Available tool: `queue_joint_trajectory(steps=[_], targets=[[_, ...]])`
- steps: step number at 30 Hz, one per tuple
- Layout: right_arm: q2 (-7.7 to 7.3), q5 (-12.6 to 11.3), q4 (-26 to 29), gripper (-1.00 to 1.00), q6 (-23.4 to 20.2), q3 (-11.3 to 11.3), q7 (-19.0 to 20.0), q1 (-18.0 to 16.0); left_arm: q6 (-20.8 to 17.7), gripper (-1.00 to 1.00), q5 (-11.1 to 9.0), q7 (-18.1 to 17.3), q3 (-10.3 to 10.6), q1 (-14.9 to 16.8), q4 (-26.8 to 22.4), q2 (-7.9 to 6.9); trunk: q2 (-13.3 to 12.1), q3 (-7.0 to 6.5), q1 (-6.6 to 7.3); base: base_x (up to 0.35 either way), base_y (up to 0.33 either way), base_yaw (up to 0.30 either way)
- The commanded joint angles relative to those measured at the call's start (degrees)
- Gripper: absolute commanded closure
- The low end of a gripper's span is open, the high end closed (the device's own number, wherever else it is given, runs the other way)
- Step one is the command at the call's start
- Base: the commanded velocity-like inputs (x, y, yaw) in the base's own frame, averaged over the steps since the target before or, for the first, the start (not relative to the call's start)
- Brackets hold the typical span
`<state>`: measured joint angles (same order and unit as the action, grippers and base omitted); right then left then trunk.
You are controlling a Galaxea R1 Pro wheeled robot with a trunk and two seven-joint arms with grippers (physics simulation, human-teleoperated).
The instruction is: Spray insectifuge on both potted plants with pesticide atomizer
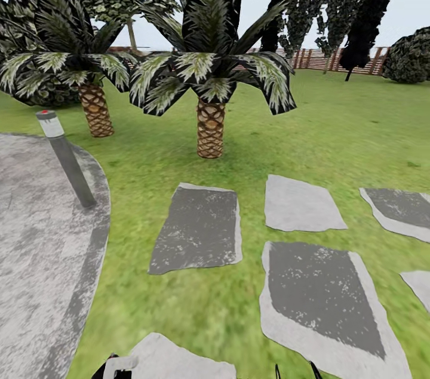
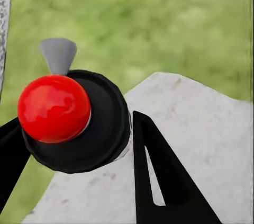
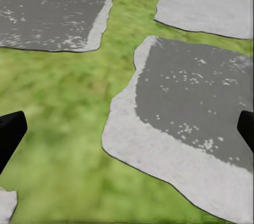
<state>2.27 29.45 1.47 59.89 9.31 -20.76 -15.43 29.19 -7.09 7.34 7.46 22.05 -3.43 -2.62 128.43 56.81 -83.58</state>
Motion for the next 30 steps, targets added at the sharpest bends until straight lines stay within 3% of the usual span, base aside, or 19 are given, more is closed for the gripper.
queue_joint_trajectory(steps=[1,30], targets=[[0.02,0.6,0.0,-1.0,0.1,0.4,-0.2,0.0,0.2,1.0,-0.6,0.1,0.5,0.0,0.0,-0.01,0.0,0.05,0.01,0.0,0.0,-0.3],[0.02,0.6,0.0,-1.0,0.1,0.4,-0.2,0.0,0.2,1.0,-0.6,0.1,0.5,0.0,0.0,-0.1,0.0,0.05,0.01,0.0,0.0,-0.3]])
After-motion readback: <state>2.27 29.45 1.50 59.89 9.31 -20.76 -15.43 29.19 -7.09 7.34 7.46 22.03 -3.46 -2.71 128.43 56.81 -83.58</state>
